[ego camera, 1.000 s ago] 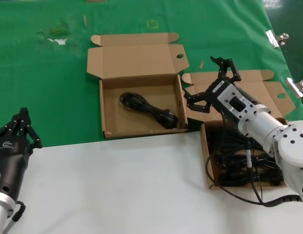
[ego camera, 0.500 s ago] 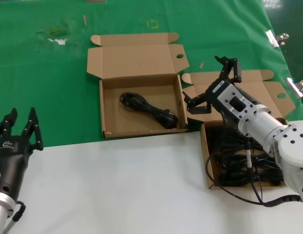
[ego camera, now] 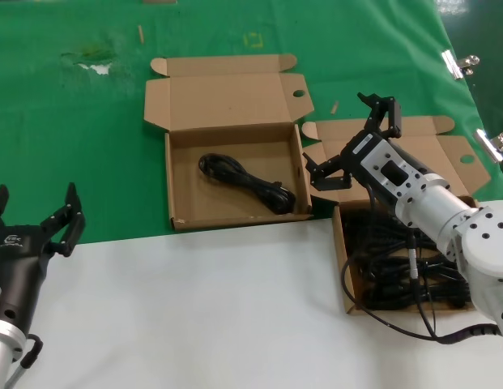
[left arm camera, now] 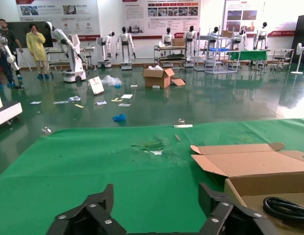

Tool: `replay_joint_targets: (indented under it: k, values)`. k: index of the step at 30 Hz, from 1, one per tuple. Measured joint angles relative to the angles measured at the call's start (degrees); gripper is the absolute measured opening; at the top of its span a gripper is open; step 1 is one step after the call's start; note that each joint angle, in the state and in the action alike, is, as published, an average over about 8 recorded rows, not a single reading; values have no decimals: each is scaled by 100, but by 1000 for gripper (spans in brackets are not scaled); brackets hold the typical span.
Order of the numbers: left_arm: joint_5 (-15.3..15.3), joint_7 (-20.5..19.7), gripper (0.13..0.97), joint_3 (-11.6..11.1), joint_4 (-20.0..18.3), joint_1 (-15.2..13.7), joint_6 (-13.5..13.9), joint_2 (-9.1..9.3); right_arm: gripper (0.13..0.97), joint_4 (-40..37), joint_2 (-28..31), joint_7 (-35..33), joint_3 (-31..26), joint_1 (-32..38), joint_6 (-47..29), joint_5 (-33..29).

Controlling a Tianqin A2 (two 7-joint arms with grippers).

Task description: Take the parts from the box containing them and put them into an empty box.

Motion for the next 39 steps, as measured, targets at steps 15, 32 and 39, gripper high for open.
replay_joint_targets:
  k: [15,32,39]
  values:
    - [0,0,805,0,0,0,0,0,966,0,0,0,0,0,0,0]
    - [0,0,950,0,0,0,0,0,966,0,0,0,0,0,0,0]
    - [0,0,964,0,0,0,0,0,966,40,0,21,17,-41,19,18]
